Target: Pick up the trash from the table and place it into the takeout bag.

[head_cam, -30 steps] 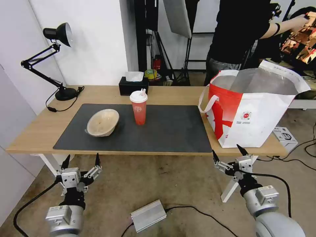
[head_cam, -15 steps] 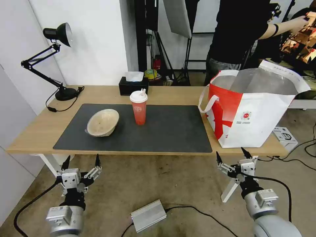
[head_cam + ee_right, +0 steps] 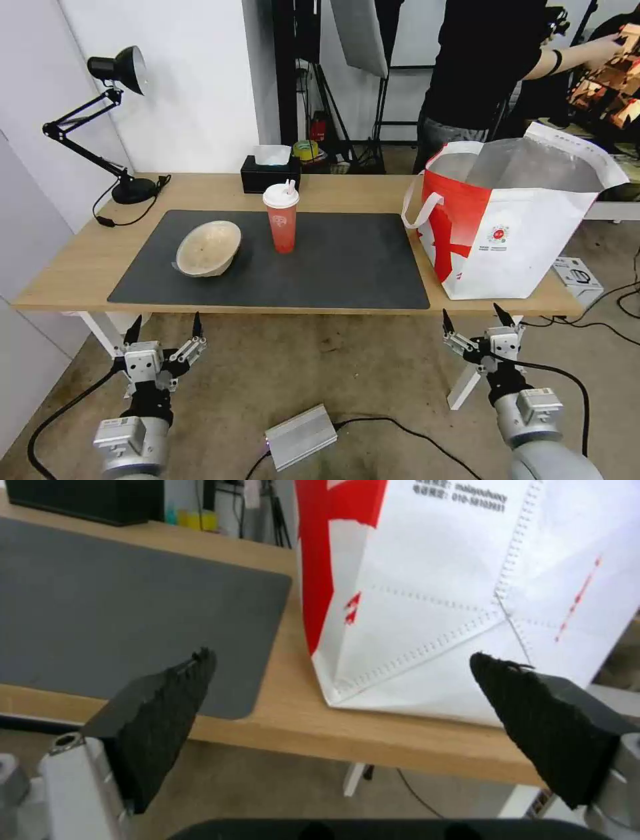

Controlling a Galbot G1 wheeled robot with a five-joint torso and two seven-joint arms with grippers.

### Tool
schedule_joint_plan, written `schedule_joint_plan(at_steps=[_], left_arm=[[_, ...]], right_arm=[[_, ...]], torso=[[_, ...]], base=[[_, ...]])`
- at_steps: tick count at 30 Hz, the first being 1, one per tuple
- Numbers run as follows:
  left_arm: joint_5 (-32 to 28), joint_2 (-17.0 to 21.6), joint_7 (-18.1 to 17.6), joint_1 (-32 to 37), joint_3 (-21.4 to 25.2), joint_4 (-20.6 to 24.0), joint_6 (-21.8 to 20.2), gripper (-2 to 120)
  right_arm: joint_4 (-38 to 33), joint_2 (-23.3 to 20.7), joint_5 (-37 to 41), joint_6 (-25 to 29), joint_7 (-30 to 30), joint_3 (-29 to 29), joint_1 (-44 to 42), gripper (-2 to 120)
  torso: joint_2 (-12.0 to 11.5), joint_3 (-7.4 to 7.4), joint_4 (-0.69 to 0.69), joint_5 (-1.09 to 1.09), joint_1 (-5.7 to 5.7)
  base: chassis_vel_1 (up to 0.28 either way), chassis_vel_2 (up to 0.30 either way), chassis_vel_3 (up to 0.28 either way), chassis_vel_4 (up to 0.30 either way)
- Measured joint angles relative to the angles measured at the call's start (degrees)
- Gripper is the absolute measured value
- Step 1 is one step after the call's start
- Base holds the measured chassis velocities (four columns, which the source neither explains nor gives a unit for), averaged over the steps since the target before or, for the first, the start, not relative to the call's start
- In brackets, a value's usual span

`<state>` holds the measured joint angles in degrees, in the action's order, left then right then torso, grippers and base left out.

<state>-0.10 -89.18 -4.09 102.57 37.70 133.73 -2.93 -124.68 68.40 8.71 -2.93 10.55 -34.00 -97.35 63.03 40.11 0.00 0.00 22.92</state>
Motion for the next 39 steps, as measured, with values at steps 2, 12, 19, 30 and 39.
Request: schedule_joint_plan(at_steps=[2, 12, 19, 30, 39], left_arm=[[0.0, 0.0, 0.0, 0.0, 0.0, 0.0, 0.0, 100], [0.0, 0.0, 0.0, 0.0, 0.0, 0.0, 0.0, 100], [0.0, -0.1, 0.0, 0.0, 0.0, 0.0, 0.0, 100], [0.0, -0.1, 0.0, -0.1, -0.1, -0.2, 0.0, 100], [0.0, 0.2, 0.0, -0.3, -0.2, -0.3, 0.0, 100]], right_arm=[[0.0, 0.3, -0.1, 0.1, 1.2, 0.6, -0.5, 98], [0.9, 1.0, -0.3, 0.6, 4.3, 2.2, -1.0, 98], [1.1, 1.3, -0.4, 0.9, 5.9, 3.5, -1.4, 97], [0.2, 0.9, -0.1, 1.4, 6.2, 4.9, -1.2, 97], [-3.8, -1.6, 1.8, 2.8, 2.4, 9.6, 1.1, 98]], torso=[[0.0, 0.0, 0.0, 0.0, 0.0], [0.0, 0.0, 0.0, 0.0, 0.0], [0.0, 0.0, 0.0, 0.0, 0.0], [0.0, 0.0, 0.0, 0.0, 0.0], [0.0, 0.0, 0.0, 0.0, 0.0]], base=[[0.0, 0.0, 0.0, 0.0], [0.0, 0.0, 0.0, 0.0], [0.0, 0.0, 0.0, 0.0], [0.0, 0.0, 0.0, 0.0], [0.0, 0.0, 0.0, 0.0]])
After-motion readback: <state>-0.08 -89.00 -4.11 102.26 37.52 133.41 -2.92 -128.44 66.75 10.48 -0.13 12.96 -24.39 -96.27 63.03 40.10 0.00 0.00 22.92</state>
